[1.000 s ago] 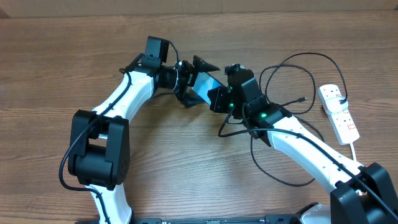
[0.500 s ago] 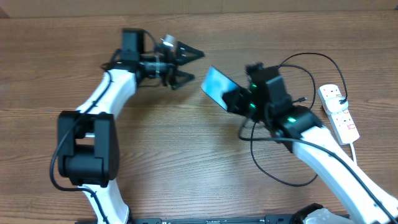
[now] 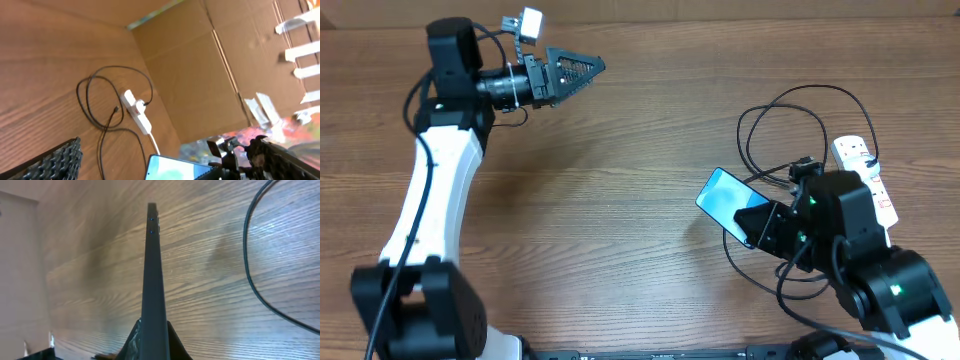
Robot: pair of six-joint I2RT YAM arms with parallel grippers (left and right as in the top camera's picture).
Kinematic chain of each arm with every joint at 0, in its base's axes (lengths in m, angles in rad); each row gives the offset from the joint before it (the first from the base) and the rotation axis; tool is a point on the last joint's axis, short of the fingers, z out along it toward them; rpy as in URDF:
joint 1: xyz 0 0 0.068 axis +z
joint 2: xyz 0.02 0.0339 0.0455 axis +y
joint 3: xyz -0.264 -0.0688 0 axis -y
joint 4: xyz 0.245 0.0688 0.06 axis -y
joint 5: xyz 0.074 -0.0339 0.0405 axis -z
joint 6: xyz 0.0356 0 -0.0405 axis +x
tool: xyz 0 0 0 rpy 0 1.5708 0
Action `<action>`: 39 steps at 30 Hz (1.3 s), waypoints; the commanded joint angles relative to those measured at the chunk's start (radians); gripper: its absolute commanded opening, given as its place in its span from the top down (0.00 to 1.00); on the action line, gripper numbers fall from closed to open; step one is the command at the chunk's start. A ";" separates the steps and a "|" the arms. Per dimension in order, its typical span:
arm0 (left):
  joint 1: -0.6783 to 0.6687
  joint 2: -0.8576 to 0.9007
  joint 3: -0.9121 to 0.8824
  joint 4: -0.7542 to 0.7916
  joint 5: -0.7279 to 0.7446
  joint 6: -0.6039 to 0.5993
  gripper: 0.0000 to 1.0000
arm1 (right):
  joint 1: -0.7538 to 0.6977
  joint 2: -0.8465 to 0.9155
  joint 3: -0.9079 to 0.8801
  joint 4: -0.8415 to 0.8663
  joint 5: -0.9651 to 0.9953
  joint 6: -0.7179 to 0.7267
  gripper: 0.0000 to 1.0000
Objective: Plug charger to phone and switch on socket
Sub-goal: 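Release the phone from the left gripper and pull the left arm back, then bring the left gripper back to grasp the phone's other end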
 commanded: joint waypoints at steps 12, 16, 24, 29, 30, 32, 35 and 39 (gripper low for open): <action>0.004 -0.415 0.021 -0.650 -0.887 0.269 0.00 | 0.004 -0.002 -0.397 0.793 -0.135 0.588 0.96; 0.004 -0.532 0.021 -0.761 -1.082 0.262 0.00 | 0.004 0.110 -0.459 1.128 -0.256 0.690 0.96; 0.004 -0.713 0.021 -0.854 -1.174 0.079 0.01 | 0.005 0.359 -0.459 1.344 -0.437 0.753 0.96; 0.004 -0.730 0.021 -1.012 -1.162 -0.196 0.00 | 0.005 0.447 -0.459 1.439 -0.534 0.779 0.96; 0.004 -0.727 0.020 -1.042 -1.151 -0.237 0.00 | 0.005 0.455 -0.459 1.449 -0.541 0.779 0.96; 0.004 -0.718 0.016 -1.080 -1.117 -0.315 0.00 | 0.005 0.457 -0.459 1.452 -0.544 0.779 0.96; 0.004 -0.700 0.010 -1.093 -0.995 -0.398 0.01 | 0.005 0.457 -0.459 1.471 -0.544 0.779 0.96; 0.003 -0.669 0.010 -1.090 -0.853 -0.482 0.00 | 0.005 0.457 -0.459 1.510 -0.544 0.789 0.96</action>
